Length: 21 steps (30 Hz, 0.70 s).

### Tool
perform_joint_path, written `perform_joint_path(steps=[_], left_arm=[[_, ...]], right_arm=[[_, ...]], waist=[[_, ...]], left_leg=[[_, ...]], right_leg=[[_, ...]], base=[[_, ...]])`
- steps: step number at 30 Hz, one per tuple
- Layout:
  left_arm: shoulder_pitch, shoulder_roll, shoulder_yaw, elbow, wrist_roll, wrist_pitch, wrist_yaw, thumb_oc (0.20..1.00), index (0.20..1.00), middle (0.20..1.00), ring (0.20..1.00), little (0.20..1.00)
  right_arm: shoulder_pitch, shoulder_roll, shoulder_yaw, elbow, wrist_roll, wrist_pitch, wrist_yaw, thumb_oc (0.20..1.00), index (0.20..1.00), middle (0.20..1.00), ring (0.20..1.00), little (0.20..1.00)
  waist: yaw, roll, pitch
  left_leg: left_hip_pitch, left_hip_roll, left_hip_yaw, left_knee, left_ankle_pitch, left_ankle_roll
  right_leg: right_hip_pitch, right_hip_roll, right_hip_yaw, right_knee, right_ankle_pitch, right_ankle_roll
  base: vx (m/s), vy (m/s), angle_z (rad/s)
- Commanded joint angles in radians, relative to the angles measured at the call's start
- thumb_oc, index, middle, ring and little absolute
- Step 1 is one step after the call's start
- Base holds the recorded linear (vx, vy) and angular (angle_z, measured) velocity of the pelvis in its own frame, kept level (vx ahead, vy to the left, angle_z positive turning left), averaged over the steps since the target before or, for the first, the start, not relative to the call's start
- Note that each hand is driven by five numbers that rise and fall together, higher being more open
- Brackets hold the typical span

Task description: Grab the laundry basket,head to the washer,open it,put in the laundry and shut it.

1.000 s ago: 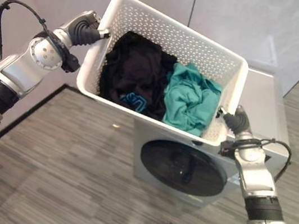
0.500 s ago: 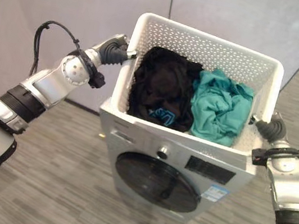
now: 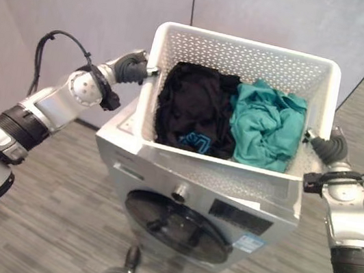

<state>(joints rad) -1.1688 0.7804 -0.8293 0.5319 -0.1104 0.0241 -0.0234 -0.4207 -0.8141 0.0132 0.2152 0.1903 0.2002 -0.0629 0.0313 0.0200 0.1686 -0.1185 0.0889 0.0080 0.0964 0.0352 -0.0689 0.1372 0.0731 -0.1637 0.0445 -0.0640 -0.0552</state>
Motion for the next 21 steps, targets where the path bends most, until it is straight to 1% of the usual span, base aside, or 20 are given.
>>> perform_joint_path(steps=[1,3,5,6,7,9,10,11,12,15,21], left_arm=[[-0.105,-0.017,0.014,-0.045,0.024,-0.065,0.026,0.200,0.200,0.200,0.200,0.200],[-0.086,-0.039,0.020,-0.070,0.031,-0.068,0.019,0.200,0.200,0.200,0.200,0.200],[-0.075,-0.050,0.022,-0.095,0.044,-0.059,0.002,0.200,0.200,0.200,0.200,0.200],[-0.074,-0.051,0.022,-0.096,0.044,-0.059,0.002,0.200,0.200,0.200,0.200,0.200],[-0.063,-0.070,0.019,-0.129,0.047,-0.056,-0.021,0.200,0.200,0.200,0.200,0.200],[-0.034,-0.094,0.032,-0.151,0.045,-0.055,-0.028,0.200,0.200,0.200,0.200,0.200],[-0.031,-0.096,0.032,-0.153,0.046,-0.054,-0.029,0.200,0.200,0.200,0.200,0.200],[-0.015,-0.129,0.034,-0.157,0.049,-0.053,-0.032,0.200,0.200,0.200,0.200,0.200],[-0.018,-0.145,0.032,-0.157,0.055,-0.054,-0.030,0.200,0.200,0.200,0.200,0.200],[-0.013,-0.191,0.027,-0.152,0.057,-0.052,-0.038,0.200,0.200,0.200,0.200,0.200],[0.011,-0.222,0.021,-0.168,0.063,-0.055,-0.054,0.200,0.200,0.200,0.200,0.200]], right_arm=[[-0.052,0.048,0.015,-0.083,0.005,-0.081,0.021,0.200,0.200,0.200,0.200,0.200],[-0.020,0.078,0.008,-0.098,0.008,-0.088,0.026,0.200,0.200,0.200,0.200,0.200],[0.031,0.097,-0.014,-0.134,0.013,-0.077,0.046,0.200,0.200,0.200,0.200,0.200],[0.032,0.097,-0.015,-0.136,0.012,-0.076,0.046,0.200,0.200,0.200,0.200,0.200],[0.068,0.111,-0.024,-0.161,0.013,-0.076,0.053,0.200,0.200,0.200,0.200,0.200],[0.097,0.123,-0.033,-0.170,0.007,-0.077,0.055,0.200,0.200,0.200,0.200,0.200],[0.102,0.123,-0.034,-0.172,0.006,-0.077,0.056,0.200,0.200,0.200,0.200,0.200],[0.124,0.125,-0.044,-0.173,-0.001,-0.078,0.053,0.200,0.200,0.200,0.200,0.200],[0.137,0.127,-0.052,-0.175,-0.004,-0.078,0.051,0.200,0.200,0.200,0.200,0.200],[0.169,0.142,-0.056,-0.189,-0.001,-0.080,0.057,0.200,0.200,0.200,0.200,0.200],[0.246,0.187,-0.060,-0.214,0.020,-0.080,0.072,0.200,0.200,0.200,0.200,0.200]], waist=[[0.045,0.010,-0.059],[0.038,0.013,-0.049],[0.032,0.006,-0.053],[0.031,0.006,-0.053],[0.042,0.000,-0.051],[0.057,-0.007,-0.052],[0.058,-0.006,-0.056],[0.069,-0.016,-0.051],[0.071,-0.019,-0.048],[0.070,-0.022,-0.040],[0.061,-0.016,-0.040]], left_leg=[[0.068,-0.022,0.077,-0.046,0.018,0.070],[0.098,-0.028,0.090,-0.089,0.021,0.074],[0.086,-0.037,0.080,-0.082,0.019,0.077],[0.086,-0.037,0.078,-0.081,0.018,0.077],[0.073,-0.034,0.077,-0.070,0.010,0.075],[0.061,-0.032,0.075,-0.069,0.010,0.070],[0.060,-0.031,0.074,-0.069,0.010,0.069],[0.036,-0.030,0.072,-0.060,0.014,0.059],[0.018,-0.030,0.067,-0.051,0.016,0.053],[-0.012,-0.028,0.056,-0.041,0.022,0.043],[-0.020,-0.028,0.049,-0.060,0.036,0.037]], right_leg=[[-0.056,-0.185,0.020,0.395,-0.067,0.183],[-0.095,-0.206,-0.007,0.374,-0.048,0.188],[-0.058,-0.206,-0.036,0.298,-0.072,0.177],[-0.055,-0.206,-0.038,0.296,-0.071,0.177],[-0.026,-0.200,-0.062,0.226,-0.117,0.164],[-0.007,-0.192,-0.076,0.163,-0.122,0.160],[-0.004,-0.189,-0.077,0.155,-0.118,0.160],[0.007,-0.179,-0.082,0.108,-0.115,0.157],[0.011,-0.175,-0.088,0.089,-0.112,0.155],[0.014,-0.163,-0.109,0.064,-0.111,0.149],[0.006,-0.156,-0.132,0.058,-0.114,0.146]], base=[[0.24,0.224,-0.28],[0.13,0.091,-0.49],[0.08,0.008,0.10],[0.04,-0.054,0.25],[0.02,-0.064,0.24],[0.01,-0.071,0.05],[-0.03,-0.083,-0.12],[-0.04,-0.083,-0.06],[-0.06,-0.107,0.05],[-0.04,-0.061,0.22],[-0.01,-0.039,0.15]])
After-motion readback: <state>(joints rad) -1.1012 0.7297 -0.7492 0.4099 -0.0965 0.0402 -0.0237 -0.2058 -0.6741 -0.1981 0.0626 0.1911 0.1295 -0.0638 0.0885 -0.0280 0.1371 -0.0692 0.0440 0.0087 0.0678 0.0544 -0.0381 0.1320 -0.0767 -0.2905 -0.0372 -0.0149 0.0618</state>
